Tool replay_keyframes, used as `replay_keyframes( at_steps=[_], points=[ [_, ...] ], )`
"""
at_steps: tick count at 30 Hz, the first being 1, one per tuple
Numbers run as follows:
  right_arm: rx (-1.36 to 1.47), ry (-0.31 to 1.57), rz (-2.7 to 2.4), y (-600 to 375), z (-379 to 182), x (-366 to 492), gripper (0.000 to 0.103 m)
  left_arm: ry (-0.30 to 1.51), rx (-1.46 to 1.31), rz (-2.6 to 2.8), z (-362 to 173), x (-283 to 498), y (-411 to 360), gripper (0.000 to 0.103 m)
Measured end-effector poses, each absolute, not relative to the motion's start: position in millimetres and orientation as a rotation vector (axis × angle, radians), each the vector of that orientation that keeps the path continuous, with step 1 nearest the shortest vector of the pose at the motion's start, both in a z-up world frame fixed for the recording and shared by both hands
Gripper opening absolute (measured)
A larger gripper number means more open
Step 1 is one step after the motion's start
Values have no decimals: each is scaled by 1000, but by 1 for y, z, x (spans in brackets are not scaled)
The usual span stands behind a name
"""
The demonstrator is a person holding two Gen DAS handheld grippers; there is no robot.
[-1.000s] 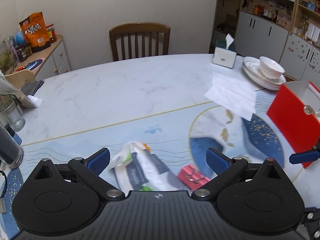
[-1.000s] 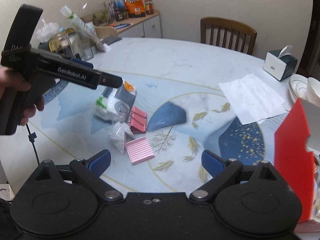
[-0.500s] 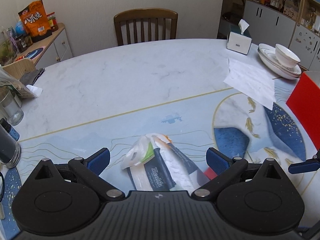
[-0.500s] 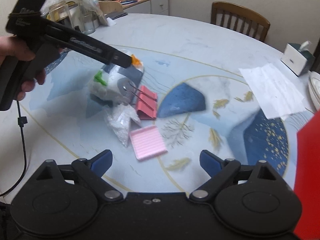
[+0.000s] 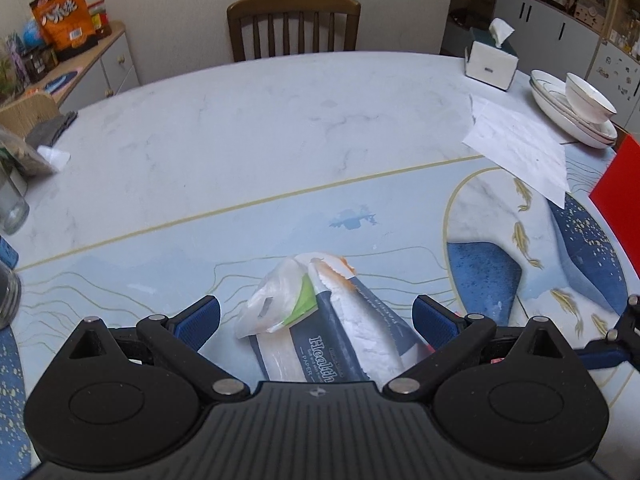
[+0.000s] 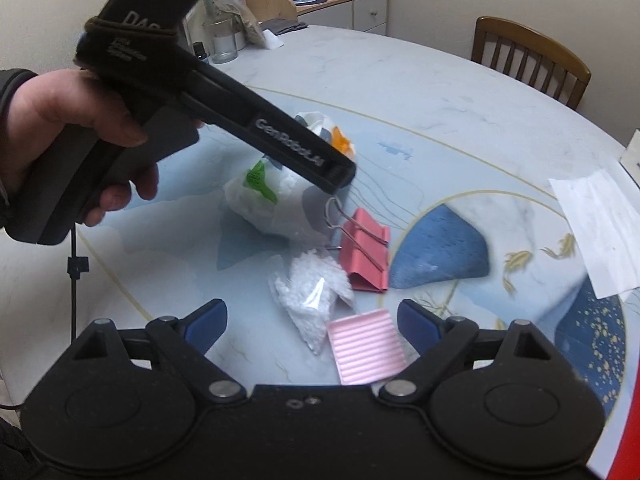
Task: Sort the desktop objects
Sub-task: 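Grasp the white-and-blue tissue pack with the left tool while the right tool grasps the white bead bag, then carry the tissue pack with the left tool while the right tool carries the bead bag to the box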
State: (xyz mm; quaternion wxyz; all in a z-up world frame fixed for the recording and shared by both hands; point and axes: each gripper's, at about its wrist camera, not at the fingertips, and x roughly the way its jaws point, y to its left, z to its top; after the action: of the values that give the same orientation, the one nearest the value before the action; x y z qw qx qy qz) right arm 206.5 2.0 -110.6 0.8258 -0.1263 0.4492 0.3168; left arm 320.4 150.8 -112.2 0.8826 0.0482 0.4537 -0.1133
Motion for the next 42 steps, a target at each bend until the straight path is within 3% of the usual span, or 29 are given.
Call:
replay_keyframes(
  at_steps=[2,10,18,24,32,42],
  points=[
    [-271,961,679,5,-112,208,83,963,86,-223,-117,325,154,103],
    [-274,970,677,9,-116,212,81,994,57,-218,-128,328,159,103],
    [-268,970,669,11,-117,219,69,992,45,-218,-130,326,160,101],
    [-277,972,673,13,-121,222,56,978,43,-208,-127,323,161,87],
    [-275,961,667,11,-121,224,45,970,7,-205,-121,316,164,61],
    [-244,947,663,2,-112,218,37,957,-18,-192,-111,301,167,51]
  ],
)
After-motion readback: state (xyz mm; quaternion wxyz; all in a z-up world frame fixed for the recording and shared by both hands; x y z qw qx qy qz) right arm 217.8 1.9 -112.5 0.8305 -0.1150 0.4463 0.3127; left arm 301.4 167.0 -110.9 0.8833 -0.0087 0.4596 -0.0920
